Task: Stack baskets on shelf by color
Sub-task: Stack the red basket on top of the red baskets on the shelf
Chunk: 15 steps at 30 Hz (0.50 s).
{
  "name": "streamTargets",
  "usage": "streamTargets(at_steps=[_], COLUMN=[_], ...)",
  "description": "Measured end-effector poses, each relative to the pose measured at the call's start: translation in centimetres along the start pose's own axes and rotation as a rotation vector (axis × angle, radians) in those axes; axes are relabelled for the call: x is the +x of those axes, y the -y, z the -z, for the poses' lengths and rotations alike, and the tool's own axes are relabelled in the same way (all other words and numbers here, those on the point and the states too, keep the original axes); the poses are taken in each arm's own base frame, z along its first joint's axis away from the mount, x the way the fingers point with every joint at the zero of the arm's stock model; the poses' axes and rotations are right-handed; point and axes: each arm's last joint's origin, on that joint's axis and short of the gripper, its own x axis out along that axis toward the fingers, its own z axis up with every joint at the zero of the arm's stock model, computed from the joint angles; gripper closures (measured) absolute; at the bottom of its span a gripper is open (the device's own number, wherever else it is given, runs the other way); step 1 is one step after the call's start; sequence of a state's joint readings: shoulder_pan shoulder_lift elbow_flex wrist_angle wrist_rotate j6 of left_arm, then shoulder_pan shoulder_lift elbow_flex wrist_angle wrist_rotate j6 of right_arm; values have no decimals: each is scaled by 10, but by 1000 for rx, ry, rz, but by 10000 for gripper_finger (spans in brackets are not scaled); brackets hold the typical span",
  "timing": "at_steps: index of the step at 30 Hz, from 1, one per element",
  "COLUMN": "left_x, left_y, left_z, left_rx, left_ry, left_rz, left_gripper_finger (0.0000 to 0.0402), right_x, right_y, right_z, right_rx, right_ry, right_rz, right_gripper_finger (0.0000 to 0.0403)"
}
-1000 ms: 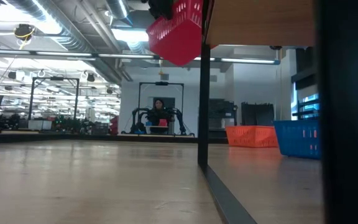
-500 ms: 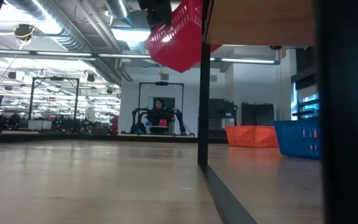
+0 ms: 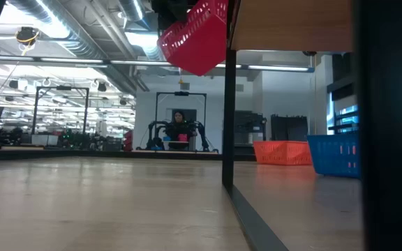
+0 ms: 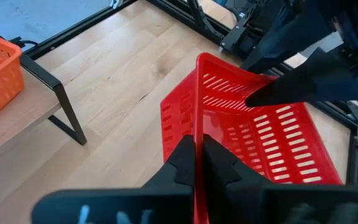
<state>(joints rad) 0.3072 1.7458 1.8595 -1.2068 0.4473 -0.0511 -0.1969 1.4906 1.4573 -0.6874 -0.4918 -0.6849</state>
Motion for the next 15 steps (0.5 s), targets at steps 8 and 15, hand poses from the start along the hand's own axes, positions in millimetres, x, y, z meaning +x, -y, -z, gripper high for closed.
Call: streamTargets(at_steps=[8, 15], left_x=[-1, -2], left_y=[-3, -5], left_z=[3, 4], left_rx=[-71, -78], left_ry=[-32, -34], left_rz=[14, 4], left_gripper_finger=[312, 312], right_x=[-7, -11], right_y=[0, 0], right_z=[-6, -10], right_rx=[2, 4], right_ry=[-3, -4], right_rz=[-7, -12], right_gripper_finger=[400, 400])
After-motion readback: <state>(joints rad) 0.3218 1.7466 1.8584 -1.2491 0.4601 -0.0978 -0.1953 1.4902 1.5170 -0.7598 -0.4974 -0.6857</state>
